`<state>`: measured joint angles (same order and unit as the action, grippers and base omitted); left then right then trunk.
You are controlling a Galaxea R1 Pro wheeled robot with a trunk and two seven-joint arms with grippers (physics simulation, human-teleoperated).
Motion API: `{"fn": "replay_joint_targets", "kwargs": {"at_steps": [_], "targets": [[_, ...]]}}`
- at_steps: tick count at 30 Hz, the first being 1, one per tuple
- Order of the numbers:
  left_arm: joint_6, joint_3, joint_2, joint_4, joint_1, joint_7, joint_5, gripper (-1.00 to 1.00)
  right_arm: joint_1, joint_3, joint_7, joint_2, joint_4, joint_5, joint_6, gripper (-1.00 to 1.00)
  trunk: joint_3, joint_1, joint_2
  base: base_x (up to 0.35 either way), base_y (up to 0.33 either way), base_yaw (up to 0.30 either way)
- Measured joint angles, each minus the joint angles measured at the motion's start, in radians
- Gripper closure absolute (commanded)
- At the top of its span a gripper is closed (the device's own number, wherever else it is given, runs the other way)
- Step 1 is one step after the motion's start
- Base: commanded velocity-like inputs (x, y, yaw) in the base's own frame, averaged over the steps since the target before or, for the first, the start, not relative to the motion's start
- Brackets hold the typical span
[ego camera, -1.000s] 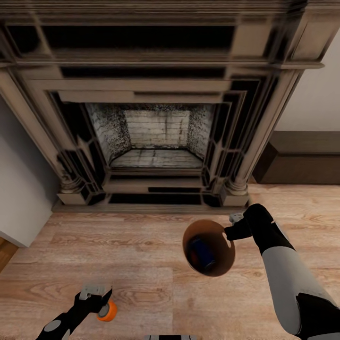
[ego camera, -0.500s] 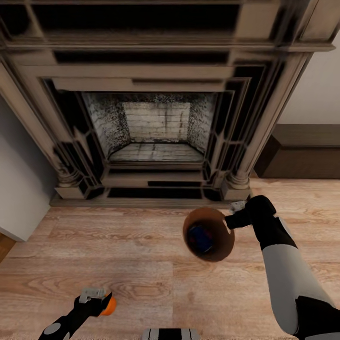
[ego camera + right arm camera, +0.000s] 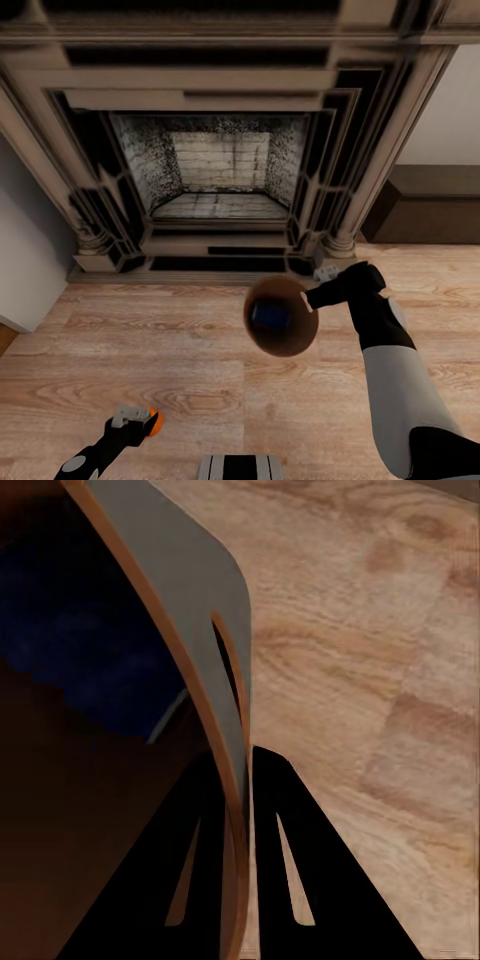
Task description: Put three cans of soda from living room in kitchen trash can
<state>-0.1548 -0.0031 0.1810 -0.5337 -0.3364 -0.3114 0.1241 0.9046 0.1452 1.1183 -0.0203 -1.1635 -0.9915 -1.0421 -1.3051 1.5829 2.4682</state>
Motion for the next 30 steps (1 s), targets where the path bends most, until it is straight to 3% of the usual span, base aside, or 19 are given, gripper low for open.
{"fn": "replay_joint_targets", "kwargs": {"at_steps": [4,10,19,22,30], "targets": [[0.000,0.000,0.000,-0.001,0.000,0.000,0.000,-1.00,-0.003,0.000,0.071,0.001,-0.003,-0.083,0.010,1.00,-0.019,0.015,0.028,0.000,0.000,0.000],[0.000,0.001,0.001,-0.007,0.000,0.000,0.001,-1.00,-0.009,0.001,0.104,0.001,-0.008,-0.108,0.008,1.00,-0.030,0.018,0.032,0.000,0.000,0.000],[0.001,0.004,0.002,-0.010,0.001,-0.001,0.003,-1.00,-0.011,0.002,0.109,0.001,-0.007,-0.120,0.013,1.00,-0.035,0.017,0.032,0.000,0.061,0.000],[0.001,0.005,0.001,-0.009,0.001,-0.001,0.004,-1.00,-0.013,0.001,0.111,0.000,-0.008,-0.102,-0.001,1.00,-0.035,0.017,0.032,0.000,0.087,0.000],[0.002,0.006,0.001,-0.008,0.002,0.000,0.003,-1.00,-0.026,0.002,0.111,0.002,-0.008,-0.106,0.003,1.00,-0.035,0.017,0.032,0.038,0.013,0.000]]}}
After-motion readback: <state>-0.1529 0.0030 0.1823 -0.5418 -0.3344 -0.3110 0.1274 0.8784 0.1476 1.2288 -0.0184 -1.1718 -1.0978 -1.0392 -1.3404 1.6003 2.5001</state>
